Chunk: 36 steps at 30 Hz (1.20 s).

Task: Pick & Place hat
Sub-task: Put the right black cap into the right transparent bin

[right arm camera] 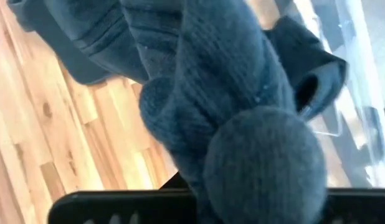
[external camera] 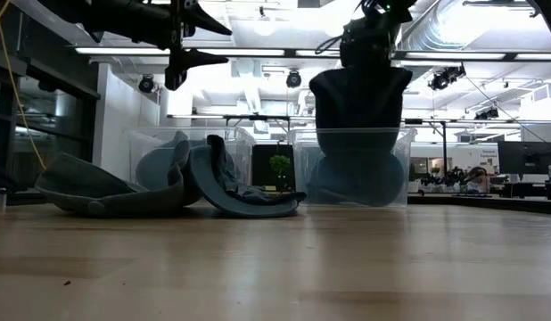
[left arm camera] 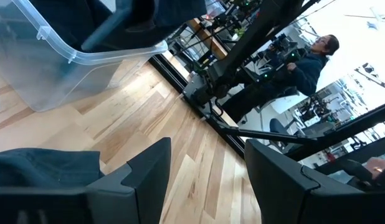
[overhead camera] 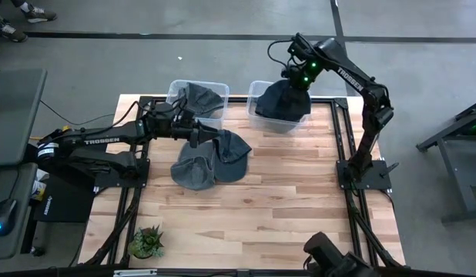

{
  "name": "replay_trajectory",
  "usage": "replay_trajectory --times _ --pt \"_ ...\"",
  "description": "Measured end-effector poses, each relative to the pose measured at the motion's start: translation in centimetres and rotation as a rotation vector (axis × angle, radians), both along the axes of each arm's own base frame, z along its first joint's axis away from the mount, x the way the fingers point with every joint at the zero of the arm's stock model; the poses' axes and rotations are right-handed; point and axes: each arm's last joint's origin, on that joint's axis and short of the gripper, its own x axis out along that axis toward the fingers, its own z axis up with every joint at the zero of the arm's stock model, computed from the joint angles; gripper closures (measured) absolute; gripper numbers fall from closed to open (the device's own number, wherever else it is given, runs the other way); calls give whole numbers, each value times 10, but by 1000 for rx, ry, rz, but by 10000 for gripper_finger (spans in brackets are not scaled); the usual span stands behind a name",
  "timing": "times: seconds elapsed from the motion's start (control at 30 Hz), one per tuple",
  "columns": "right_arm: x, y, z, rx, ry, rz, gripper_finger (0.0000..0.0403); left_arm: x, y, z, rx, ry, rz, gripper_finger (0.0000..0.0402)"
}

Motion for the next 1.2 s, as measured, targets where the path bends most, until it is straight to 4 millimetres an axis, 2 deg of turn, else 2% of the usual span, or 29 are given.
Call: replay_trajectory --times 0.2,0.57,0.8,1.1,1.2 --pt "-3 -6 -4 19 6 -16 403 0 0 0 -1 3 -2 199" --pt "17 -22 -43 141 71 4 403 0 -1 0 -5 2 -21 199" --pt "19 -33 -52 1 182 -51 402 0 -1 0 -5 2 -24 199" --pt "28 -40 -50 -132 164 -100 402 -1 -1 -4 -17 36 -24 199" --pt "30 -38 -50 -154 186 -77 390 -1 -1 -5 -20 45 -24 199"
